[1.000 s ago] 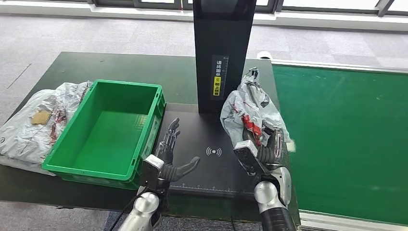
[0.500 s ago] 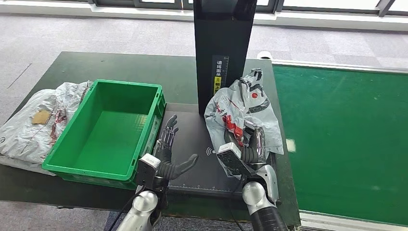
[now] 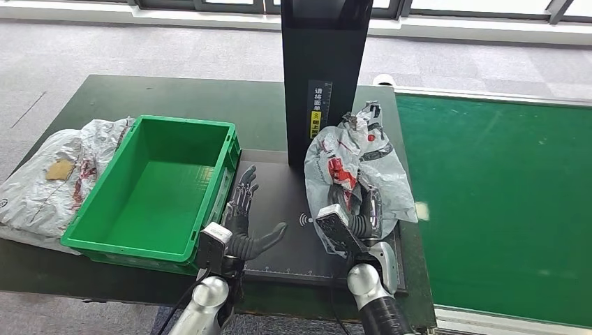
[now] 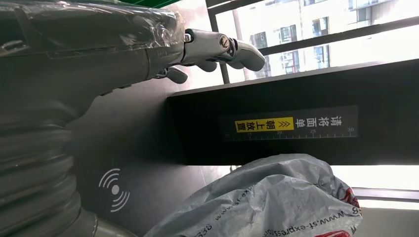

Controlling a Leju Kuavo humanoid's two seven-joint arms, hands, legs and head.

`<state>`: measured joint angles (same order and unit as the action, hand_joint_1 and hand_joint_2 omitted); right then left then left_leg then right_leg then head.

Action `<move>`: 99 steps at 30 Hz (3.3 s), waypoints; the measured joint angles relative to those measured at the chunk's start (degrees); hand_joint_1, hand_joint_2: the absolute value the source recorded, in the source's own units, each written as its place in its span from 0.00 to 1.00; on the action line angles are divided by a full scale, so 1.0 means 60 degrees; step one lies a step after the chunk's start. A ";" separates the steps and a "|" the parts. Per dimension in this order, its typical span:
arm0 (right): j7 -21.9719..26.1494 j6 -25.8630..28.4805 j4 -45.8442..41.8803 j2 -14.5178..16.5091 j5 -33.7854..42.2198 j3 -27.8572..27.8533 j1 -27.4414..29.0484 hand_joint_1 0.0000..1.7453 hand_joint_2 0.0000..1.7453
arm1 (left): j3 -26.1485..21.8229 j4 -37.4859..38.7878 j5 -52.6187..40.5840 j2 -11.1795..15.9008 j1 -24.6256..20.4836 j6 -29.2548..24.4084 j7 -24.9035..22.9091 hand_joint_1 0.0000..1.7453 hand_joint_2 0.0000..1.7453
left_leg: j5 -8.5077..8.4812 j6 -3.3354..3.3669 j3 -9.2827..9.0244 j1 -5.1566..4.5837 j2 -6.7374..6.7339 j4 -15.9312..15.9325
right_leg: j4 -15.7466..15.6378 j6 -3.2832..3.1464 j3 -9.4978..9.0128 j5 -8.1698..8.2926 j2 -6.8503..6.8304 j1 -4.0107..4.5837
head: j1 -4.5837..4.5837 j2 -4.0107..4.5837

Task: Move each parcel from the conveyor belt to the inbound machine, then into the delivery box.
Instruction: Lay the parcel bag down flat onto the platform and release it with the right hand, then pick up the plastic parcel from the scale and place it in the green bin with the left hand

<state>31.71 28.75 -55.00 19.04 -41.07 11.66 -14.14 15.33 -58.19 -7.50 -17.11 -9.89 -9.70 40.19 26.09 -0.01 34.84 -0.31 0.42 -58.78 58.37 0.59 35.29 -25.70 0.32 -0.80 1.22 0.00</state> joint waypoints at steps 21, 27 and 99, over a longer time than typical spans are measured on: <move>-0.0895 0.1868 -0.0923 0.0018 -0.2751 -0.0534 0.0482 0.00 0.00 | -0.0001 -0.0042 0.0077 0.0003 0.0007 0.0072 0.0000 0.00 1.00 | 0.0003 -0.0001 -0.0001 -0.0001 -0.0002 -0.0001 | -0.0001 0.0000 0.0003 0.0000 0.0001 -0.0001 | -0.0002 0.0000; -0.0852 0.1871 -0.1104 0.0018 -0.2783 -0.0623 0.0522 0.00 0.00 | -0.0001 -0.0042 0.0077 0.0004 0.0006 0.0078 0.0000 0.00 1.00 | 0.0001 -0.0002 -0.0005 -0.0001 -0.0003 -0.0001 | 0.0000 -0.0001 0.0002 0.0001 0.0003 -0.0001 | 0.0000 0.0000; 0.0857 0.1895 -0.7481 -0.0064 -0.0766 -0.4013 0.1966 0.00 1.00 | 0.7971 0.5569 -0.4472 -0.0657 -0.4570 -0.1565 -0.7329 0.97 1.00 | -0.0010 0.0021 -0.0021 -0.0027 -0.0014 -0.0002 | -0.0005 0.0019 -0.0016 0.0026 0.0001 -0.0027 | -0.0004 0.0000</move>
<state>36.85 40.12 -99.89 18.65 -45.67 -12.41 -2.34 63.15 -24.78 -34.33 -21.05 -37.31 -19.10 -3.78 26.03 0.12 34.72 -0.48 0.34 -58.79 58.35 0.70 35.19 -25.54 0.32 -0.96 1.20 0.00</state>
